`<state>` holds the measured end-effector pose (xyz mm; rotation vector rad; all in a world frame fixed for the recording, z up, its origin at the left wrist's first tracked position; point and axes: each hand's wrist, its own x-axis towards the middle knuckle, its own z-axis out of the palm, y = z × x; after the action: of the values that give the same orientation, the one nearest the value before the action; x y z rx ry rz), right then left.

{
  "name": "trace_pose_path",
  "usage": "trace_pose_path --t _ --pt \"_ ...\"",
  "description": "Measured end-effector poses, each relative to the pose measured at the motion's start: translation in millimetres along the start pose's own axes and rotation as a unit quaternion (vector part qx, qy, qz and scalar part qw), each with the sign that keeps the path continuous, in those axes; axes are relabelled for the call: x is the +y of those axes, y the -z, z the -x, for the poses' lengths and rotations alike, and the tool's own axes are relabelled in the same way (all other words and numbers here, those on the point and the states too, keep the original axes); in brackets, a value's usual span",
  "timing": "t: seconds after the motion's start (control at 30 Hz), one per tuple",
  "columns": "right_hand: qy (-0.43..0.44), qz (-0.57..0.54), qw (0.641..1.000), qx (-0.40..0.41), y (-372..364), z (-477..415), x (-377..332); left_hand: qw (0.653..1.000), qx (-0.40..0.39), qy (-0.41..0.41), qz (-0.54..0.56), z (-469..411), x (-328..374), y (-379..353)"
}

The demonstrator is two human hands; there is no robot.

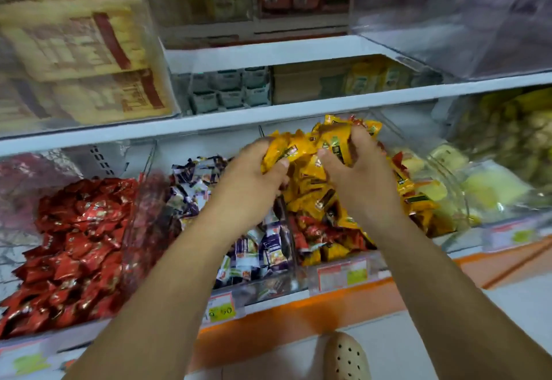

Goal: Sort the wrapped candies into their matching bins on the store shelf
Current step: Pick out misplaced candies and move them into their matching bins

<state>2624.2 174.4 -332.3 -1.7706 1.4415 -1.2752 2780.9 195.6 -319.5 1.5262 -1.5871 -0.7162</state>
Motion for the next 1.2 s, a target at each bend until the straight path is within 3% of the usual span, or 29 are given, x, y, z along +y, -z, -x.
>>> trace_pose_path --t 0.07,0.17,0.33,0.5,0.67,0.77,0.93,1.07,1.2 --pt "0.036 0.097 0.993 0.048 20.4 -18.5 19.6 0.987 0.028 -0.063 -0.143 -28.1 3.3 -20.2" --pt "0.035 0.163 0.983 0.077 31.3 -42.6 53.8 0.971 0.009 -0.114 -0.211 -60.3 2.8 -48.9" --pt "-0.021 0.329 0.94 -0.091 25.1 -52.4 86.4 0.901 -0.156 -0.083 -0.396 -81.3 -14.5 -79.0" --pt "-0.061 0.335 0.931 -0.129 20.9 -43.9 91.8 0.887 -0.204 -0.063 -0.41 -79.7 -14.7 -78.0" --pt "-0.058 0.262 0.957 -0.106 39.2 -38.5 76.6 0.938 -0.136 -0.093 -0.304 -59.3 0.6 -48.8" --pt "-0.071 0.214 0.97 -0.086 46.6 -29.7 56.8 0.96 -0.086 -0.071 -0.256 -28.0 -4.5 -10.0" --pt "0.053 0.211 0.974 -0.06 15.9 0.0 10.9 0.957 -0.034 0.017 -0.288 53.6 -43.3 58.1" --pt "0.152 0.166 0.956 -0.188 -31.5 31.9 -25.2 0.953 0.025 0.048 -0.297 92.0 -80.4 98.3" --pt "0.143 0.168 0.91 -0.351 -82.8 49.3 -31.7 0.969 0.043 0.086 -0.229 106.6 -100.7 114.7"
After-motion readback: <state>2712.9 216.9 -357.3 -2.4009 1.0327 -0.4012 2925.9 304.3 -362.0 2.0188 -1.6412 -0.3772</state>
